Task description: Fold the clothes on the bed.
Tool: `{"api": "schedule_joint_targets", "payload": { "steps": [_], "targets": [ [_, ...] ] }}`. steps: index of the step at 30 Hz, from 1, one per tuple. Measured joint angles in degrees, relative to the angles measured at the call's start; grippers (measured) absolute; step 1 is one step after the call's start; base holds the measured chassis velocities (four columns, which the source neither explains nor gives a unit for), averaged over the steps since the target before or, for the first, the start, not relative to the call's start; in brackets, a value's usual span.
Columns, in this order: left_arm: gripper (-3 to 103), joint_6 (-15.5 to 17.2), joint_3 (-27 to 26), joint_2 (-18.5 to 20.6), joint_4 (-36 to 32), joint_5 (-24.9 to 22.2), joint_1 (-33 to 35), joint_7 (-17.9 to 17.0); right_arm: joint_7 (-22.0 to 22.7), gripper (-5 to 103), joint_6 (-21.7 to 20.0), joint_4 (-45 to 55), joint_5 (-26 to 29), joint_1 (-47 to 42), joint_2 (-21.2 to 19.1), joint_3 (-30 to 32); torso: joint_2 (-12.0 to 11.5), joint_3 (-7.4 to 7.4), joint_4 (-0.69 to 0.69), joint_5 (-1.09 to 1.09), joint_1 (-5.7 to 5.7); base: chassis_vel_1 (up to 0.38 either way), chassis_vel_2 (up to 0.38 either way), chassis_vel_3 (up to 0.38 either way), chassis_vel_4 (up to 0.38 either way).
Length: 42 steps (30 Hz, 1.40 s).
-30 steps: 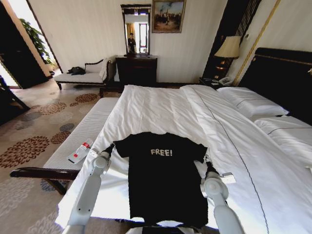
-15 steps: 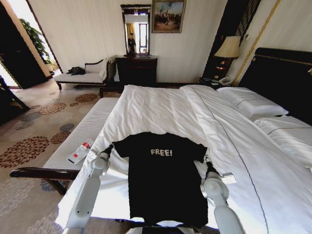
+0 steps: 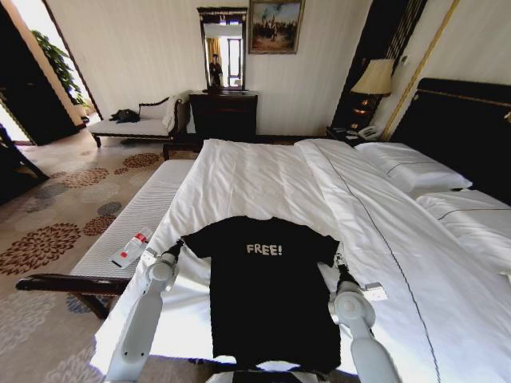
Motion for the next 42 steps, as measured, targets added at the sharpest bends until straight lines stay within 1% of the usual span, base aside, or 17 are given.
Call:
{"api": "schedule_joint_targets", "payload": {
  "steps": [2,3,8,9,10,13,14,17,18,19,22,23,25,27,32,38,42],
  "targets": [
    [13,0.0,-0.9,0.0,-1.0,0.0,1.2,-0.2,0.0,100,0.0,0.0,0.2,0.1,-0.1,0.1,0.0,0.00,0.00,0.00,0.00,0.000,0.000,0.000,0.000],
    [13,0.0,-0.9,0.0,-1.0,0.0,1.2,-0.2,0.0,100,0.0,0.0,0.2,0.1,-0.1,0.1,0.0,0.00,0.00,0.00,0.00,0.000,0.000,0.000,0.000],
    [39,0.2,-5.3,-0.6,-6.6,-0.2,5.2,-1.1,0.0,100,0.0,-1.6,1.4,1.9,-0.9,0.9,0.0,0.00,0.00,-0.01,0.00,0.000,0.000,0.000,0.000],
    [39,0.2,-5.3,-0.6,-6.6,-0.2,5.2,-1.1,0.0,100,0.0,-1.6,1.4,1.9,-0.9,0.9,0.0,0.00,0.00,-0.01,0.00,0.000,0.000,0.000,0.000],
    [39,0.3,-7.0,-0.7,-9.8,-0.5,6.8,-1.5,0.0,100,-0.1,-1.8,1.8,2.2,-1.3,1.3,0.0,0.00,0.00,0.00,0.00,0.000,0.000,0.000,0.000],
    [56,0.8,-11.1,-0.1,-21.5,-2.1,12.1,-1.7,-0.3,100,-0.9,-1.5,3.1,2.2,-2.2,2.0,0.0,0.00,0.00,0.01,0.00,0.000,0.000,0.000,0.000],
    [56,0.8,-11.1,-0.1,-21.5,-2.1,12.1,-1.7,-0.3,100,-0.9,-1.5,3.1,2.2,-2.2,2.0,0.0,0.00,0.00,0.01,0.00,0.000,0.000,0.000,0.000],
    [72,1.7,-14.5,1.3,-35.0,-4.4,18.5,-1.6,-0.5,100,-3.5,-2.1,3.2,1.8,-2.9,1.8,0.0,-0.01,0.00,0.00,-0.02,0.000,0.000,0.000,0.000],
    [72,1.7,-14.5,1.3,-35.0,-4.4,18.5,-1.6,-0.5,100,-3.5,-2.1,3.2,1.8,-2.9,1.8,0.0,-0.01,0.00,0.00,-0.02,0.000,0.000,0.000,0.000],
    [72,1.8,-15.2,1.3,-38.9,-4.4,20.5,-1.7,-0.5,100,-4.1,-2.7,2.7,1.8,-3.0,1.3,0.0,-0.01,0.00,0.03,-0.02,0.000,0.000,0.000,0.000],
    [88,2.0,-15.8,-0.2,-45.3,-1.5,24.8,-1.9,0.0,100,-5.2,-3.6,2.0,2.0,-3.0,0.8,0.0,0.00,0.01,0.01,-0.02,0.000,0.000,0.000,0.000],
    [88,2.0,-15.8,-0.2,-45.3,-1.5,24.8,-1.9,0.0,100,-5.2,-3.6,2.0,2.0,-3.0,0.8,0.0,0.00,0.01,0.01,-0.02,0.000,0.000,0.000,0.000],
    [98,2.0,-15.1,-2.1,-47.5,1.1,26.6,-2.3,0.7,100,-5.8,-3.2,2.0,1.4,-3.0,1.1,0.0,0.00,0.01,0.01,-0.01,0.000,0.000,0.000,0.000],
    [99,2.3,-14.7,-3.9,-49.3,1.2,27.5,-3.0,1.0,100,-6.1,-2.9,2.0,1.0,-3.2,1.6,0.0,0.00,-0.03,-0.01,-0.01,0.000,0.000,0.000,0.000],
    [100,2.8,-15.2,-6.8,-53.8,-1.3,28.0,-3.9,0.4,100,-6.2,-3.8,3.5,2.5,-3.8,2.0,0.0,0.00,0.00,0.00,-0.02,0.000,0.000,0.000,0.000],
    [100,3.4,-15.7,-6.5,-55.0,-4.3,27.8,-3.9,-2.5,100,-5.5,-6.6,7.9,5.5,-4.6,2.6,0.0,0.01,-0.01,0.00,0.00,0.000,0.000,0.000,0.000],
    [100,4.9,-16.9,-5.3,-54.9,-7.6,27.5,-4.1,-6.7,100,-5.0,-12.9,9.8,9.8,-5.6,1.7,0.0,0.00,0.00,0.00,0.00,0.000,0.000,0.000,0.000]
  ]
}}
